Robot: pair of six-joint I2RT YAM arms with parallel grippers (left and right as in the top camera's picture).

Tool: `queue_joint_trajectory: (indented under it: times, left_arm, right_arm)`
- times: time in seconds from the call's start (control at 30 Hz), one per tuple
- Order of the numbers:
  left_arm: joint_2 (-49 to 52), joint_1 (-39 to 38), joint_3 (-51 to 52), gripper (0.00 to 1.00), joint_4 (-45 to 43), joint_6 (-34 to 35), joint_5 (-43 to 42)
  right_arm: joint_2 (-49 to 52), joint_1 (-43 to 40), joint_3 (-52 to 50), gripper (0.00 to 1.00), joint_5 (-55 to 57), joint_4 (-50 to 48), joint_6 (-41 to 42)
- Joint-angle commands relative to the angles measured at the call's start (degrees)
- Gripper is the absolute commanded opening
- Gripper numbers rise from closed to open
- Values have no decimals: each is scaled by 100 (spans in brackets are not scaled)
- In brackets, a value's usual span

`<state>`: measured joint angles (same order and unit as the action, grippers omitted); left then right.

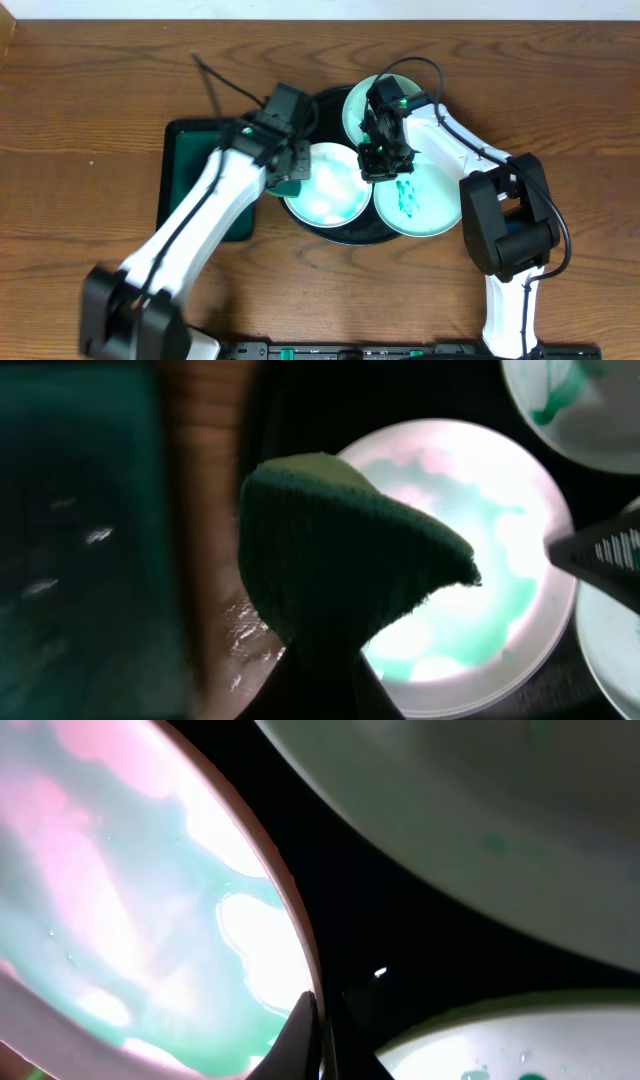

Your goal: Clean dirty plates on tray and stack at the side

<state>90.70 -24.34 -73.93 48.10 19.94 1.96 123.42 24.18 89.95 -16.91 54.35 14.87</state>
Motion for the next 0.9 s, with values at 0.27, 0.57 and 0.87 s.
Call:
queue_joint_trajectory:
  times: [0.27, 0.57, 0.87]
  left_arm:
    - [-267, 1051, -28, 7, 868, 719, 433]
    - [-155, 1598, 2, 7, 841, 691, 426]
    - [267, 1661, 55, 7, 837, 673, 339]
  right_arm:
    - [-317, 142, 509, 1, -107, 35, -516]
    - [-966, 446, 586, 1, 1484, 337, -688]
    - [-1628, 634, 586, 1, 2885, 487, -737]
